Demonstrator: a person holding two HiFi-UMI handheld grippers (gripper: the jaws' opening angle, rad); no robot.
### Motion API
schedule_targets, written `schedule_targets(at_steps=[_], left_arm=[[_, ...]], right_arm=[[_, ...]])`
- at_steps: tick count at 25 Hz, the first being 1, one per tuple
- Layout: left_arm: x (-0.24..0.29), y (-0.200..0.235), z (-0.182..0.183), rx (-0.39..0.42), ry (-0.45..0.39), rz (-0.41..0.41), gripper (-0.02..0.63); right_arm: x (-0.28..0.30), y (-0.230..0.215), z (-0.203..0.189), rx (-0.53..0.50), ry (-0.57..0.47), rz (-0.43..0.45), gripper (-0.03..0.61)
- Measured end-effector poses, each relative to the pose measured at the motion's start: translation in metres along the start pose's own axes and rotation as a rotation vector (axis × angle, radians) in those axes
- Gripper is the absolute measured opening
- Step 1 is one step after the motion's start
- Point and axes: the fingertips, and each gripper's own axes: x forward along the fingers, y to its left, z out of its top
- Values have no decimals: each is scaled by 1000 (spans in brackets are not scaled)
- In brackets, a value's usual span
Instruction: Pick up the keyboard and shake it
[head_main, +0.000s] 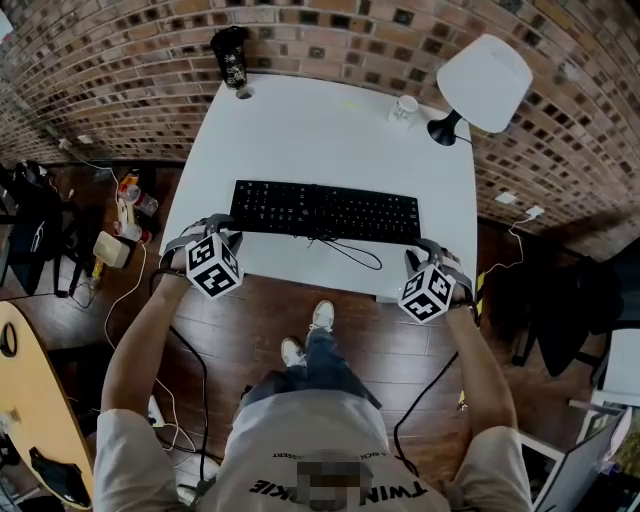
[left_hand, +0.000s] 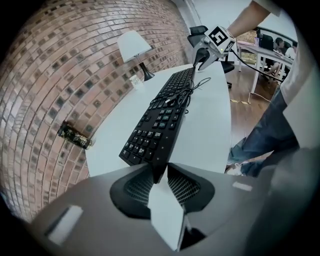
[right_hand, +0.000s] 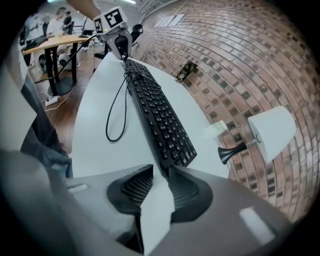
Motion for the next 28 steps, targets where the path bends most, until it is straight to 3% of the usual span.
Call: schedule_targets(at_steps=[5, 8, 12, 20, 24, 28], left_arm=[[-11, -3, -1, -147, -31, 12, 94], [-27, -6, 7, -244, -96, 38, 94], [-51, -20, 30, -379, -214, 52, 11], [-90, -81, 92, -531, -363, 39, 6], [-105, -112, 121, -617, -392, 60, 8], [-116, -151, 156, -676, -420, 82, 6]], right_arm=[[-19, 13, 1, 129, 4, 67, 94], [-41, 22, 14, 244, -42, 82, 94], [-66, 42, 44, 408, -132, 124, 94], [-108, 81, 105, 543, -344, 235, 94], [-129, 95, 107, 615, -428, 292, 92], [-153, 104, 83, 678, -480, 325, 92]])
